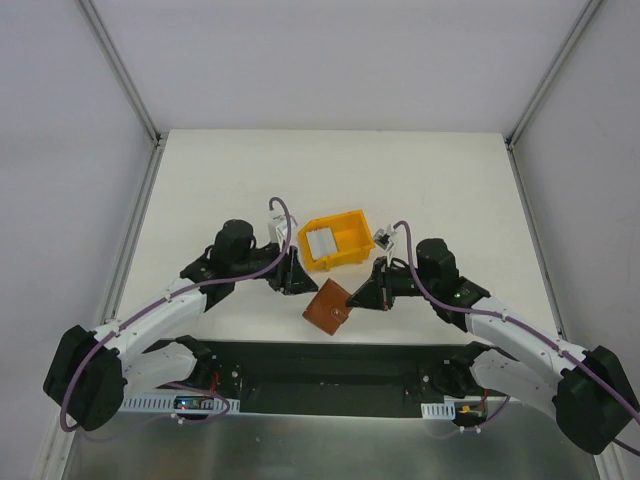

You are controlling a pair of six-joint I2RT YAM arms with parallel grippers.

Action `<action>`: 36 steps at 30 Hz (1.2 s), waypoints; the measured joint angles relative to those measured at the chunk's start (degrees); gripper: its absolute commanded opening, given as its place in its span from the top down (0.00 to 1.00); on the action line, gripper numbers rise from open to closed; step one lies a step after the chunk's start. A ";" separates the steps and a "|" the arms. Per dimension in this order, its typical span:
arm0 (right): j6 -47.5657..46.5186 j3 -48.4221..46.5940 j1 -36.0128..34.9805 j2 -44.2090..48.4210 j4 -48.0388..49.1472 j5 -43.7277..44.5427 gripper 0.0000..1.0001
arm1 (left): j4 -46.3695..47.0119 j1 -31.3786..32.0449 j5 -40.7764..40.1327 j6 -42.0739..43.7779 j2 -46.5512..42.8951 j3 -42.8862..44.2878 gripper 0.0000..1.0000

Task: Put the credit cards into the card holder
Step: Open the card holder at the center of the board.

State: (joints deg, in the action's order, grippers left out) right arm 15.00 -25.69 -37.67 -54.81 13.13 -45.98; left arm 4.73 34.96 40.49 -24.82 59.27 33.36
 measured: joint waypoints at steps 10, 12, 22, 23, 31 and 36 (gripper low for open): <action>0.81 -0.13 0.00 -0.11 0.15 -3.56 1.00 | 13.03 -3.17 10.71 -6.03 4.09 -2.89 0.48; 0.83 -0.13 0.07 -0.17 0.33 -4.04 1.00 | 14.56 -3.19 12.22 -6.84 4.33 -3.34 0.48; 0.94 -1.44 1.27 -1.60 1.03 -4.46 1.00 | 17.75 -3.19 14.88 -9.33 3.30 -6.67 0.44; 1.01 -1.44 1.33 -1.75 1.09 -4.46 1.00 | 17.81 -3.19 14.58 -9.57 2.80 -7.10 0.43; 1.49 -1.46 1.77 -1.66 1.20 -4.66 1.00 | 17.68 -3.17 9.20 -10.84 -2.78 -9.75 0.34; 1.95 -1.46 1.97 -0.31 1.20 -4.63 1.00 | 16.57 -3.17 6.36 -10.75 -5.31 -9.79 0.30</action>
State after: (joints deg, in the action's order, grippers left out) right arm 16.95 -27.16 -35.70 -55.11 14.33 -50.61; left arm 21.30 31.79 46.85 -35.57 53.95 23.57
